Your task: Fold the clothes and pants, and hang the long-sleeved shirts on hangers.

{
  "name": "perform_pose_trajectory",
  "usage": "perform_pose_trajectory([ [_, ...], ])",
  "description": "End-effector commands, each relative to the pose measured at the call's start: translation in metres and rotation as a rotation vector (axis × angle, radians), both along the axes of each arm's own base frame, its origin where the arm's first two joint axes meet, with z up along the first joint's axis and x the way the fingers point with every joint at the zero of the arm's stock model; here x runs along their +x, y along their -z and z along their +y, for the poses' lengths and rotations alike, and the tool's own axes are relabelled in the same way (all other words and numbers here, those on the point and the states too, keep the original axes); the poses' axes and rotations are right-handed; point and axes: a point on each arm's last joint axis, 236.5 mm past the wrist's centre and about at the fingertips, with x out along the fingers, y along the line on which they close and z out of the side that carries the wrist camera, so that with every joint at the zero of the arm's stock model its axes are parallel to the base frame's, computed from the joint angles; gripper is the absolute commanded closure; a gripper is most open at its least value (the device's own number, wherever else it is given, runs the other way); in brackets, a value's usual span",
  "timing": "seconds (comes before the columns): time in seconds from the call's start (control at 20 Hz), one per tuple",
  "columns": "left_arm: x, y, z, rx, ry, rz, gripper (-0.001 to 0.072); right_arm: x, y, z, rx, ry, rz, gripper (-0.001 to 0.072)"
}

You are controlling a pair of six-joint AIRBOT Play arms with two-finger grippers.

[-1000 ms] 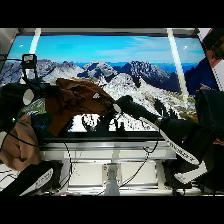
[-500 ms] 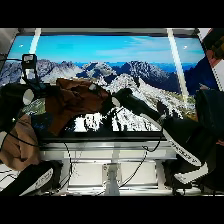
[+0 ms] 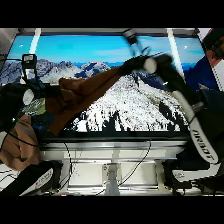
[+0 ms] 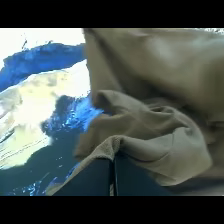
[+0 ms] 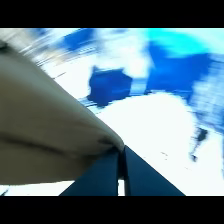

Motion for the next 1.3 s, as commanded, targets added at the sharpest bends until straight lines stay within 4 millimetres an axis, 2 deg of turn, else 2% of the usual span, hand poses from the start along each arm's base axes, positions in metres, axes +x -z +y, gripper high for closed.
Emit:
perform_pose_trajectory([
  [0.0,0.001,0.000,0.002,0.014,0.001,-0.002,0.0692,0.010,-0.019,-0.110,0.048,0.240,0.040,0.0701],
  [0.1,0.002,-0.002,0.002,0.012,0.002,-0.009,0.0692,-0.002,-0.017,-0.146,0.080,0.309,0.109,0.0701],
  [0.2,0.009,-0.009,-0.001,0.004,0.013,-0.054,0.0692,-0.013,-0.024,-0.159,0.097,0.303,0.134,0.0701],
  [0.3,0.022,-0.029,-0.007,-0.013,0.034,-0.151,0.0692,-0.020,-0.041,-0.162,0.076,0.273,0.097,0.0701],
  [0.35,0.029,-0.044,-0.011,-0.024,0.048,-0.219,0.0692,-0.023,-0.053,-0.162,0.067,0.261,0.066,0.0701],
  [0.45,0.043,-0.087,-0.021,-0.054,0.087,-0.401,0.0693,-0.031,-0.078,-0.163,0.072,0.260,0.012,0.0701],
  [0.6,0.052,-0.181,-0.034,-0.105,0.152,-0.760,0.0694,-0.048,-0.120,-0.169,0.035,0.249,-0.091,0.0701],
  [0.65,0.048,-0.212,-0.031,-0.123,0.155,-0.873,0.0694,-0.055,-0.133,-0.174,0.014,0.257,-0.125,0.0701],
  [0.75,0.035,-0.255,-0.018,-0.173,0.124,-1.024,0.0695,-0.072,-0.162,-0.184,0.008,0.278,-0.190,0.0701],
  [0.85,0.016,-0.284,-0.001,-0.211,0.078,-1.109,0.0695,-0.091,-0.189,-0.186,0.025,0.284,-0.247,0.0701],
  [0.95,-0.002,-0.303,0.009,-0.201,0.060,-1.160,0.0695,-0.115,-0.205,-0.173,0.066,0.255,-0.257,0.0701],
  [1.05,-0.016,-0.317,0.017,-0.189,0.045,-1.200,0.0695,-0.139,-0.206,-0.162,0.087,0.218,-0.246,0.0701],
  [1.15,-0.028,-0.328,0.021,-0.183,0.038,-1.231,0.0696,-0.165,-0.197,-0.151,0.126,0.190,-0.214,0.0701],
  [1.25,-0.037,-0.336,0.021,-0.184,0.040,-1.253,0.0696,-0.190,-0.186,-0.130,0.203,0.142,-0.180,0.0701],
])
